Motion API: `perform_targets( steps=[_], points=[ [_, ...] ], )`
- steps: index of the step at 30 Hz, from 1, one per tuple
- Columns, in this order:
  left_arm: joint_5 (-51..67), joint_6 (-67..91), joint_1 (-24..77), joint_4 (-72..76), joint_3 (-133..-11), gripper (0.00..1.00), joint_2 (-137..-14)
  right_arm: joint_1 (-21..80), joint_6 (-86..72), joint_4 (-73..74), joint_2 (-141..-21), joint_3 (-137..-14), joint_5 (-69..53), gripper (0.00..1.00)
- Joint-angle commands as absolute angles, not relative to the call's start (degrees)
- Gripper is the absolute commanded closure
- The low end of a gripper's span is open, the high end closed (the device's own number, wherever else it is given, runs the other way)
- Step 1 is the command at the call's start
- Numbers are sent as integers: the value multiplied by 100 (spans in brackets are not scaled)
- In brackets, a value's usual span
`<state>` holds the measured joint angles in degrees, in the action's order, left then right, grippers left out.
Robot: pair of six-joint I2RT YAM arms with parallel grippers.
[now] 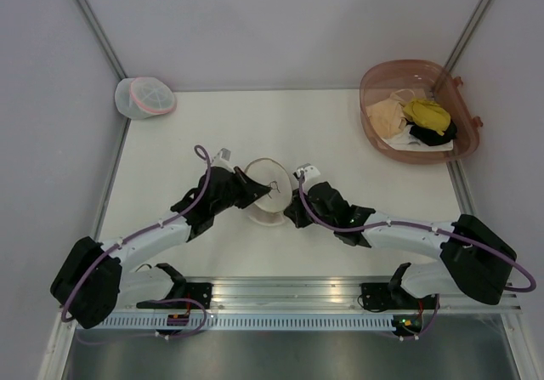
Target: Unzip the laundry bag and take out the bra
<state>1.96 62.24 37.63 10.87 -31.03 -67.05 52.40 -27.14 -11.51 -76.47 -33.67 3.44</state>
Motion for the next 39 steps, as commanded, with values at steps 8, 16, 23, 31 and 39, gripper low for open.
perform_targets(
  steps=[8,16,23,31,39],
  points=[
    [3854,3870,2321,273,-4710,98,-7979,5256,-1943,709,-7084,-3972,1580,100],
    [5457,2445,2303,-1177,-5694,98,-8674,5230,-2451,2741,-7706,-5044,4077,100],
    [5906,1460,2434,-2188,-6011,97,-9000,5195,-2593,3496,-8244,-5765,4825,100],
    [5441,1309,2558,-2514,-6205,98,-9228,5203,-2435,3718,-7990,-5740,4176,99],
    [5291,1353,2558,-2549,-6267,98,-9202,5203,-2180,3411,-7752,-5371,2998,84]
  ],
)
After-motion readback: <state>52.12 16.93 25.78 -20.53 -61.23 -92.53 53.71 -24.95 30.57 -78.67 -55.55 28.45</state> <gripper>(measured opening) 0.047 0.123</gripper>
